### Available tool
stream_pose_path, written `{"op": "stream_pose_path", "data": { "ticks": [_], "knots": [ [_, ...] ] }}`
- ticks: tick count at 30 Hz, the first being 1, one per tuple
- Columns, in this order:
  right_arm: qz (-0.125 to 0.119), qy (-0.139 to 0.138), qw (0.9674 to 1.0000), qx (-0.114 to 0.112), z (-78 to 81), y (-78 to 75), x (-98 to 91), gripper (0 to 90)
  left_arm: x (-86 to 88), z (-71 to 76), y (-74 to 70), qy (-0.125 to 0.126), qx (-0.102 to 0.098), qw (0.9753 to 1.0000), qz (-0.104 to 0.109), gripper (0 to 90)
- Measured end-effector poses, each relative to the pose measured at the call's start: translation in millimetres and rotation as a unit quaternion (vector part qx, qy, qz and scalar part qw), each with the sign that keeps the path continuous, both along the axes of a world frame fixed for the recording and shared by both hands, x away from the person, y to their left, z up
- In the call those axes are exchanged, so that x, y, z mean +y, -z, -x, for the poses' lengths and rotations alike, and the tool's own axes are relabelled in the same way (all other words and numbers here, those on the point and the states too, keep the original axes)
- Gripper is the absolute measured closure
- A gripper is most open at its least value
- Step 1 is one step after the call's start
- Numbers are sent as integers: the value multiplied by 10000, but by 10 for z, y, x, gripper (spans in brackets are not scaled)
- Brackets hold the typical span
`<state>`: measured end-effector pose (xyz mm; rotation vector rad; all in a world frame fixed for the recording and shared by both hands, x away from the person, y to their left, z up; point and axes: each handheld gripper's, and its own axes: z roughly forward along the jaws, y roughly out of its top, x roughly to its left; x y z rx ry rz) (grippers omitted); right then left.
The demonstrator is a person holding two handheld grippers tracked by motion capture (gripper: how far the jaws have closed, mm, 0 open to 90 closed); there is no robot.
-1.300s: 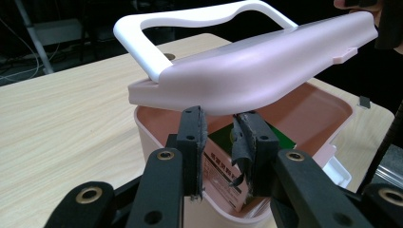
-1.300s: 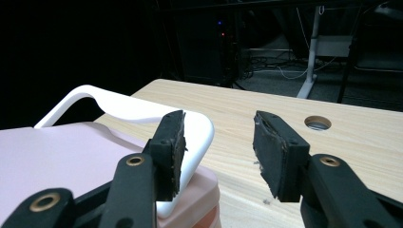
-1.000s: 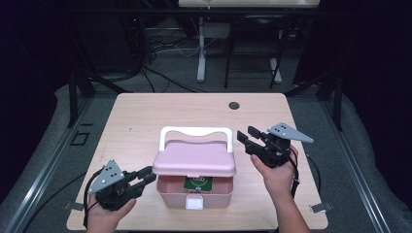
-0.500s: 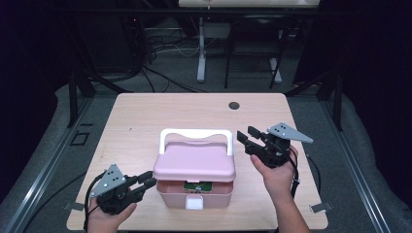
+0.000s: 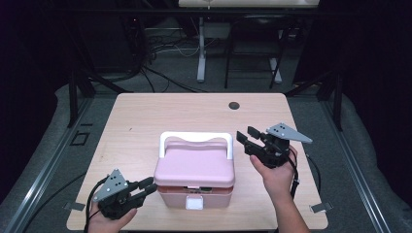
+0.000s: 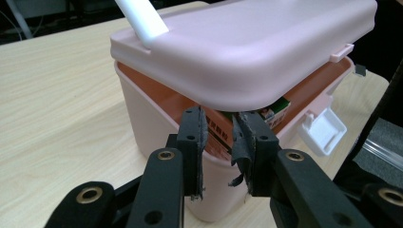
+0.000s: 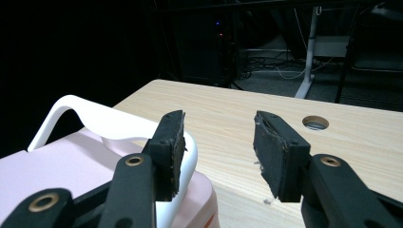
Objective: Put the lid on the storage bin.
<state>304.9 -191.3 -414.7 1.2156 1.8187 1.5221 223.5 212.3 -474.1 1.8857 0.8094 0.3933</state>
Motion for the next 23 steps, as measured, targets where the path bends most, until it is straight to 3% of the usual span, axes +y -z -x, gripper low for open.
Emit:
{"op": "stream_pose_path", "data": {
  "ticks": [13,23],
  "knots": [
    [11,-11,10000,-5,4,1,5,534,45,60,150,-23,230,9994,-257,725],
    [23,-16,10000,-7,5,2,13,532,153,62,196,-236,268,9992,-170,690]
  ]
}}
